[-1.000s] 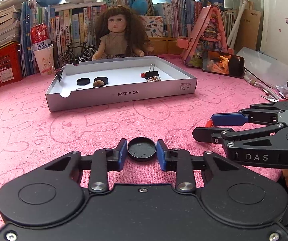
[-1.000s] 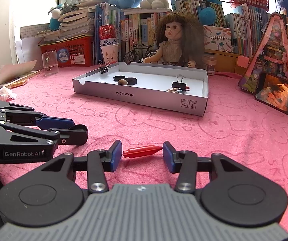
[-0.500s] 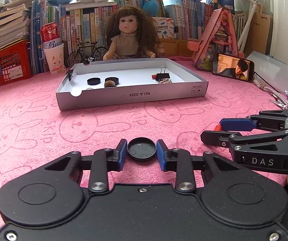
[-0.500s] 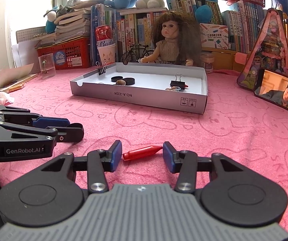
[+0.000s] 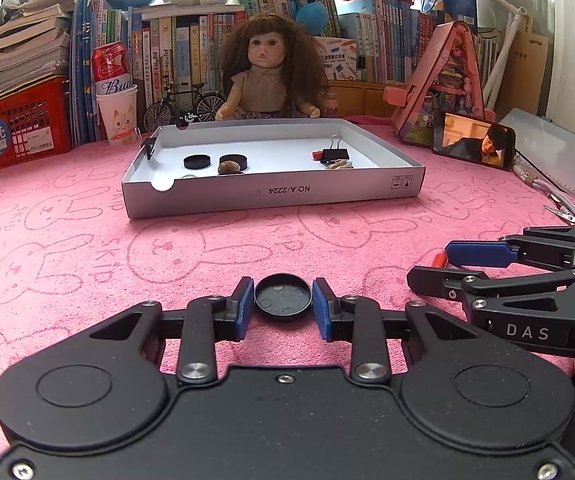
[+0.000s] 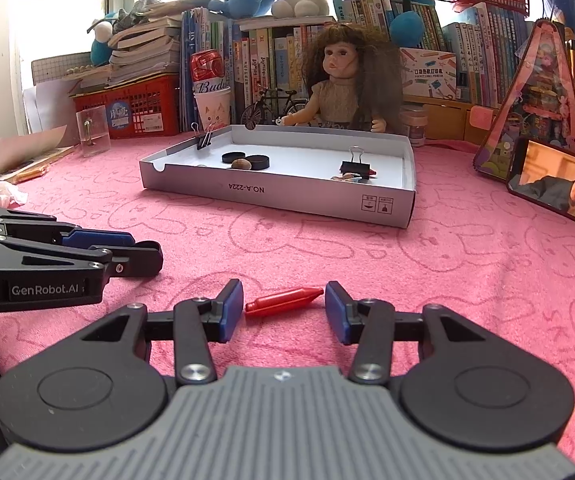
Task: Organize rigid objects
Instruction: 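Carry the black lid in the left tool while the right tool carries the red cap toward the tray, then lower the lid into the tray with the left tool while the right tool releases the red cap there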
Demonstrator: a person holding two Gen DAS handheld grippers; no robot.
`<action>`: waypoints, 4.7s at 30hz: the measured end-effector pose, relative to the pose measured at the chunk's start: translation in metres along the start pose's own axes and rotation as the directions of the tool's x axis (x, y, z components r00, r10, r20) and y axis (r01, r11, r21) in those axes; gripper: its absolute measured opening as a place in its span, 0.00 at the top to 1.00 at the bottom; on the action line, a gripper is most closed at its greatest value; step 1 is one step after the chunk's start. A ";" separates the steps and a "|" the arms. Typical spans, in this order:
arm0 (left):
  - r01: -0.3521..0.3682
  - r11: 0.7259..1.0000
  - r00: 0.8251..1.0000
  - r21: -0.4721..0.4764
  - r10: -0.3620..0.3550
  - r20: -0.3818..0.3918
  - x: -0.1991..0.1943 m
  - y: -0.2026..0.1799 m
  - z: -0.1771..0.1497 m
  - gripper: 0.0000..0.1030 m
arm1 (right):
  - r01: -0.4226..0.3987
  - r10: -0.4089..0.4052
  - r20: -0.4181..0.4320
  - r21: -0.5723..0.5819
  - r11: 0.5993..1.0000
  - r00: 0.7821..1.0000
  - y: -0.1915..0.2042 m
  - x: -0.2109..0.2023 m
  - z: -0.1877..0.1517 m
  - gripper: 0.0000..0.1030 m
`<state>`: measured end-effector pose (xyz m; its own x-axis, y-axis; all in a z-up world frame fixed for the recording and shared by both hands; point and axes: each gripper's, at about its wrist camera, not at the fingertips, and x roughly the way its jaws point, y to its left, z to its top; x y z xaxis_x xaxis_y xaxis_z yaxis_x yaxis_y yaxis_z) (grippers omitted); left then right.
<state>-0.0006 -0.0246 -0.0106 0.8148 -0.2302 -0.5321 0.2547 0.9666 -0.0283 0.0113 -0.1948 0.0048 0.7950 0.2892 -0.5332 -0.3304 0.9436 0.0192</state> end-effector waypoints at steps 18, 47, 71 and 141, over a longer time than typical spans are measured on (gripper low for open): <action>0.000 1.000 1.000 -0.001 0.000 -0.001 0.000 0.000 0.000 0.71 | -0.070 0.063 -0.069 -0.105 0.992 0.996 -0.006 0.009 0.012 0.34; -0.024 0.999 1.000 -0.041 0.025 0.019 -0.001 0.005 0.008 0.71 | 0.067 -0.065 -0.029 0.071 0.995 0.997 -0.013 0.012 0.023 0.52; -0.056 0.995 0.996 -0.083 0.061 0.068 0.019 0.016 0.048 0.71 | 0.078 -0.085 0.038 0.163 0.984 0.996 -0.008 0.030 0.047 0.52; -0.066 0.966 0.990 -0.249 0.032 -0.140 0.188 0.101 0.194 0.71 | 0.111 -0.081 -0.097 0.364 0.925 0.992 -0.100 0.158 0.165 0.51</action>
<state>0.2792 0.0076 0.0501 0.7415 -0.1811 -0.6461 0.0625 0.9773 -0.2023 0.2533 -0.2166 0.0583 0.7661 0.1950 -0.6124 -0.0325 0.9634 0.2661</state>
